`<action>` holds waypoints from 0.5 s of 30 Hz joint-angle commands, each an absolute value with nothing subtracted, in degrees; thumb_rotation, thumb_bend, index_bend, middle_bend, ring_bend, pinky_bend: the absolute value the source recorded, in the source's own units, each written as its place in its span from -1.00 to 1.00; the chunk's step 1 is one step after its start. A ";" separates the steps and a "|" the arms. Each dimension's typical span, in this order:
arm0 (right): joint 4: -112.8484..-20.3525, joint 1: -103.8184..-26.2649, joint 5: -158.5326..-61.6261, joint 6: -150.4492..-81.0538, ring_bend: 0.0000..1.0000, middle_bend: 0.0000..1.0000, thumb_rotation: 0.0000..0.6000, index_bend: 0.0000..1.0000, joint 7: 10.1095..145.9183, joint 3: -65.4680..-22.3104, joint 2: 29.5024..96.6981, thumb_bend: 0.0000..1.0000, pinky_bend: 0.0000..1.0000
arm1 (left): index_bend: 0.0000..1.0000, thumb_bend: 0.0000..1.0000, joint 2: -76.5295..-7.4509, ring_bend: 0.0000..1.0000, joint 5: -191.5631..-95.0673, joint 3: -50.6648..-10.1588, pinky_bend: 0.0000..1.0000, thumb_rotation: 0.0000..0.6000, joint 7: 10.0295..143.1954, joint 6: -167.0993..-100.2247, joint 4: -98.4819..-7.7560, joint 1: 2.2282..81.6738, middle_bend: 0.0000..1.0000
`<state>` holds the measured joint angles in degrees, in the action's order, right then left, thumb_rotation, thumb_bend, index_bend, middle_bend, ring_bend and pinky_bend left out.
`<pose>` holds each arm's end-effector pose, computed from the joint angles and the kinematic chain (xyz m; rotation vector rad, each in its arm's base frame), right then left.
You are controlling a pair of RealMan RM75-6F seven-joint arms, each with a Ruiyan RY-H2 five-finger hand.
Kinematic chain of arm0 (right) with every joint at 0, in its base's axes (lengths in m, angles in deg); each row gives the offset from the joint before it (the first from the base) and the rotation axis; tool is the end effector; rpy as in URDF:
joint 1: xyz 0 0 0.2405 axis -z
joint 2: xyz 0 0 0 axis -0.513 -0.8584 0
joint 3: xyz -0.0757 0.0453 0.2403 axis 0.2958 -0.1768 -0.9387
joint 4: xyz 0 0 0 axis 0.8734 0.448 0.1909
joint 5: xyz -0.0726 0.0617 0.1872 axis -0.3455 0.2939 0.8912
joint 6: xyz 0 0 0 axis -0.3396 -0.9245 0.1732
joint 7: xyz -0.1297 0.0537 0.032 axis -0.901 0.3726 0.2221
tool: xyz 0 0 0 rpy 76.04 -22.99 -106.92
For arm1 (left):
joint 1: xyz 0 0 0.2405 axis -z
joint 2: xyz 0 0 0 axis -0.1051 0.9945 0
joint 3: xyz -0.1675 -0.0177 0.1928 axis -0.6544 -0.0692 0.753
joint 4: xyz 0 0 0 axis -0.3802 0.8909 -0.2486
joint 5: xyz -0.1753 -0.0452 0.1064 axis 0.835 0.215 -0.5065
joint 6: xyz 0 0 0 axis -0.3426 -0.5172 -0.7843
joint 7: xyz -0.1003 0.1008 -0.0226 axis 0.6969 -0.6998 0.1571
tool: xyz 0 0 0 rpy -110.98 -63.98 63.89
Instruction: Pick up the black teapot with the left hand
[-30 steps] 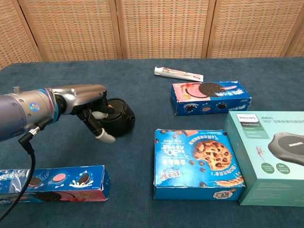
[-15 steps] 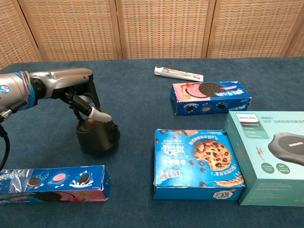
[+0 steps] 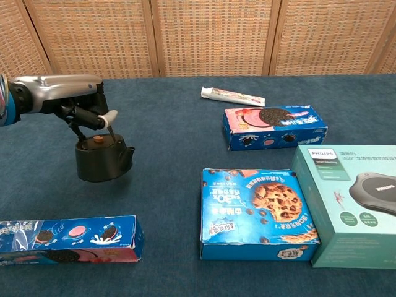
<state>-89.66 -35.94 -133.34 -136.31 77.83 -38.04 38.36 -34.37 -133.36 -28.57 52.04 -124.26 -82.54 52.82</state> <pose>-0.2972 -0.1867 0.1839 1.3791 -0.8954 0.9378 -0.1359 0.3266 0.0267 -1.9194 -1.0331 -0.8097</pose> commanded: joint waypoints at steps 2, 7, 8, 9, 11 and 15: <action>-89.77 -35.98 -133.50 -136.23 -1.00 -1.00 1.00 -1.00 77.55 -37.93 38.46 -1.00 -1.00 | 1.00 1.00 -33.14 0.54 -135.40 -27.68 -1.00 0.08 52.81 -123.31 -82.57 52.51 1.00; -89.82 -35.96 -133.47 -136.31 -1.00 -1.00 1.00 -1.00 77.26 -37.96 38.52 -1.00 -1.00 | 1.00 1.00 -32.57 0.61 -138.49 -26.83 -0.53 0.05 53.08 -123.23 -81.42 52.21 1.00; -89.81 -35.96 -133.47 -136.31 -1.00 -1.00 1.00 -1.00 77.23 -37.96 38.54 -1.00 -1.00 | 1.00 1.00 -32.52 0.61 -138.77 -26.73 -0.38 0.05 52.96 -123.28 -81.21 52.19 1.00; -89.82 -35.95 -133.48 -136.33 -1.00 -1.00 1.00 -1.00 77.23 -37.95 38.55 -1.00 -1.00 | 1.00 1.00 -32.52 0.62 -139.13 -26.63 -0.16 0.05 52.80 -123.44 -80.99 52.14 1.00; -89.79 -35.96 -133.50 -136.30 -1.00 -1.00 1.00 -1.00 77.22 -37.94 38.55 -1.00 -1.00 | 1.00 1.00 -32.54 0.62 -139.34 -26.31 0.11 0.04 52.24 -123.62 -80.65 52.04 1.00; -89.80 -35.96 -133.51 -136.35 -1.00 -1.00 1.00 -1.00 77.19 -37.96 38.55 -1.00 -1.00 | 1.00 1.00 -32.81 0.63 -138.61 -26.10 0.49 -0.20 51.26 -123.82 -80.42 51.98 1.00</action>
